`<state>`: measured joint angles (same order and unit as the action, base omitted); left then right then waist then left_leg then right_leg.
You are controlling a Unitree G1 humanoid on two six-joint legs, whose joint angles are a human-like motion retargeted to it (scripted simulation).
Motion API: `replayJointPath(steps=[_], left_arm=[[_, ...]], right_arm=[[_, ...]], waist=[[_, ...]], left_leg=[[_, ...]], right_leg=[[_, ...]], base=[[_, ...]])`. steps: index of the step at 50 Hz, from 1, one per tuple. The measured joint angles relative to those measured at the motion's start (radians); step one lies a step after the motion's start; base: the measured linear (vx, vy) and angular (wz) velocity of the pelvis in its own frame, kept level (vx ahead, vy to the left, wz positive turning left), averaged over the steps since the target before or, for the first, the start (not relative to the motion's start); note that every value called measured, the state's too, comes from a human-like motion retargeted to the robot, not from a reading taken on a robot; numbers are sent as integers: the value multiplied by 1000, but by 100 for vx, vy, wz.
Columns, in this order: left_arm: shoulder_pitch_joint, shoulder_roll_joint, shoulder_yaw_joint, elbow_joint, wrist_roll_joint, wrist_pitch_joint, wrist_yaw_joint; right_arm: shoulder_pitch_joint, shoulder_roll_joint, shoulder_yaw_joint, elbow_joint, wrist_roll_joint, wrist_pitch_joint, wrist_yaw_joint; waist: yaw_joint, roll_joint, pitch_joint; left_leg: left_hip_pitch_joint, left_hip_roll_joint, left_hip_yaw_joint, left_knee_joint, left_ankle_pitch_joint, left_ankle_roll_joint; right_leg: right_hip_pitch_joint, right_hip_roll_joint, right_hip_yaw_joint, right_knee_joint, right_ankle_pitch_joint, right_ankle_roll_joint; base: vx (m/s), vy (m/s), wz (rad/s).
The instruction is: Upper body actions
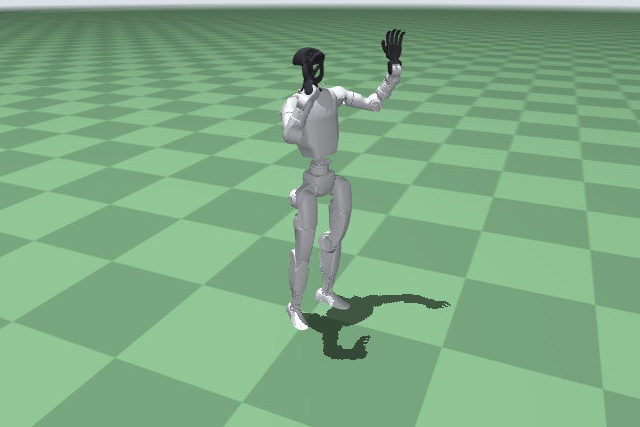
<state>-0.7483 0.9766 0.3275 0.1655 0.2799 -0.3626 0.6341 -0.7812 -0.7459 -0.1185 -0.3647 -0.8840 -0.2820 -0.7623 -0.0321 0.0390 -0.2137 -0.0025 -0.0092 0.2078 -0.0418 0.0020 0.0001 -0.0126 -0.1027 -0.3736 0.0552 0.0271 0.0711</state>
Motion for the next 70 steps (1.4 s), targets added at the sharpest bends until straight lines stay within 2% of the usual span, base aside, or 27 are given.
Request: replayJointPath(steps=[8,15,20,27,36,42,48,54,64,70], left_arm=[[10,-114,69,53,-474,95,-94],[47,-126,153,108,-563,104,-45],[80,-102,199,153,-510,95,-6],[98,-67,189,144,-398,82,-18],[94,44,81,15,-20,28,-49],[64,100,-17,-82,163,-4,-52],[33,89,-67,-115,179,-19,-66],[26,32,-59,-61,45,20,-64],[-10,-143,4,125,-461,93,-46],[23,-144,94,155,-506,103,-30]], right_arm=[[60,126,-118,143,183,54,-52],[70,243,-214,321,423,40,-48],[81,255,-247,371,457,23,-26],[83,229,-220,326,374,34,-47],[37,199,-102,220,332,-27,-11],[21,113,-20,124,122,-75,36],[19,74,12,64,-46,-60,59],[38,104,-19,81,-5,-51,31],[69,191,-127,193,132,44,8],[89,230,-205,232,220,87,-16]], waist=[[5,-5,-8],[10,-9,-10],[11,-11,-5],[12,-9,-4],[20,-6,-1],[18,-4,-6],[19,-6,-5],[22,-5,-5],[20,1,-18],[21,3,-18]], left_leg=[[1,-1,0,0,0,0],[2,-2,-7,2,1,0],[3,-4,-11,2,2,-1],[1,-5,-16,2,4,0],[2,-6,-18,2,5,-1],[2,-6,-20,2,5,0],[6,-6,-18,3,3,0],[8,-6,-17,3,3,0],[6,-5,-16,4,3,0],[4,-4,-17,5,2,0]], right_leg=[[1,-1,0,1,0,0],[8,-3,-4,-1,-2,1],[12,-5,-8,-1,-4,1],[13,-6,-10,-1,-5,2],[17,-7,-13,0,-7,3],[19,-7,-14,0,-9,4],[23,-6,-14,-1,-9,4],[24,-6,-13,-1,-9,4],[23,-5,-13,-2,-8,3],[22,-4,-13,-2,-8,3]], base=[[0,0,0],[0,0,0],[0,0,0],[0,0,0],[0,0,0],[0,0,0],[0,0,0],[0,0,0],[0,0,0],[0,0,0]])
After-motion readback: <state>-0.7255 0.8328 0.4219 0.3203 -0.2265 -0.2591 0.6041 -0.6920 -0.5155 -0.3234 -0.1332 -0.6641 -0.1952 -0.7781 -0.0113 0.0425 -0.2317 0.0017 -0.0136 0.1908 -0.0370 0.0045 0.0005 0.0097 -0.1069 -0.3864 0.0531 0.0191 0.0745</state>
